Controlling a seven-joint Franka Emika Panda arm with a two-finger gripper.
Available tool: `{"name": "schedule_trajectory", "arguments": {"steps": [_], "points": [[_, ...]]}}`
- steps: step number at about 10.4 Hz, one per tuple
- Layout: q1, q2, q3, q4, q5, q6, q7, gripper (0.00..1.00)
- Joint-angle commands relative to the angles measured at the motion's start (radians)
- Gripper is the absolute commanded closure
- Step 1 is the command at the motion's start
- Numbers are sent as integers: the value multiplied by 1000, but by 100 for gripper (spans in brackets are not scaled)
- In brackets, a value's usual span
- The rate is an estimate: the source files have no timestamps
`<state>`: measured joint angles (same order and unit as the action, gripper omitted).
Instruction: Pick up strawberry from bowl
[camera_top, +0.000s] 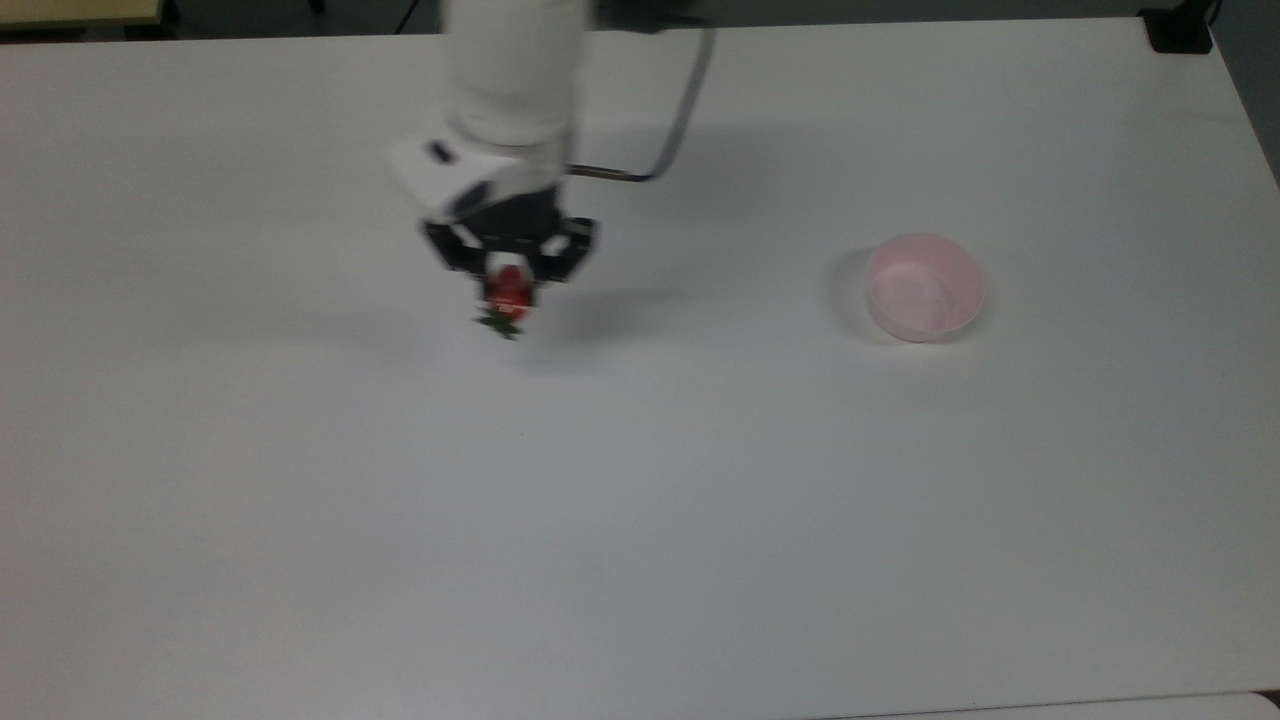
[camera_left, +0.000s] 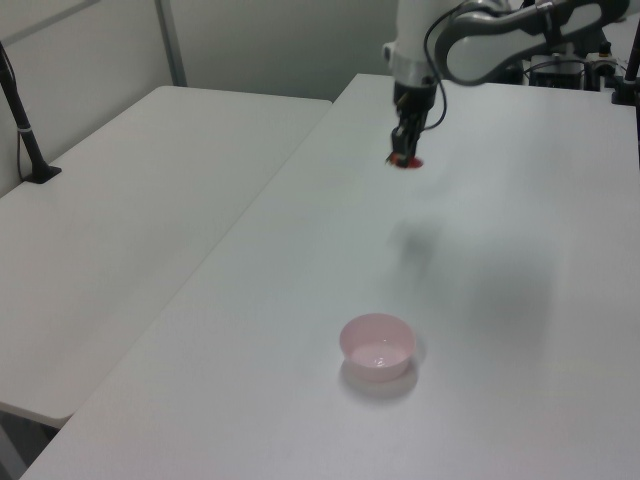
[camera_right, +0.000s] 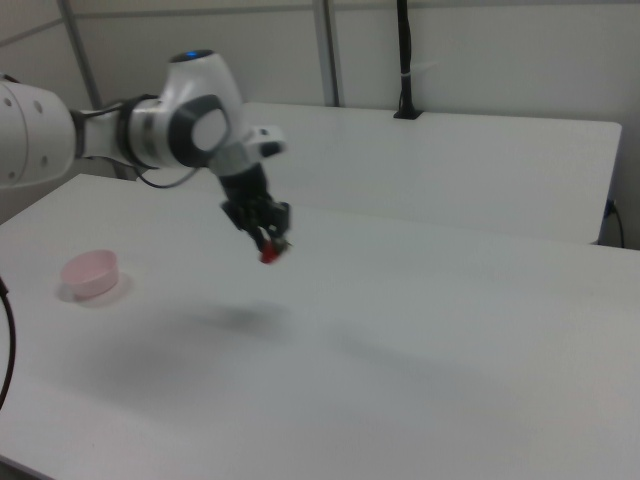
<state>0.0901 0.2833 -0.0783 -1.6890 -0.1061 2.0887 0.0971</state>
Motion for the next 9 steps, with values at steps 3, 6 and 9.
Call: {"name": "schedule_trajectory", "arguments": {"steps": [3, 6, 9], "points": [[-234, -56, 6, -162, 0, -10, -285, 73], [-276, -12, 6, -219, -3, 110, -296, 73], [-279, 22, 5, -230, -6, 177, -284, 62]]}}
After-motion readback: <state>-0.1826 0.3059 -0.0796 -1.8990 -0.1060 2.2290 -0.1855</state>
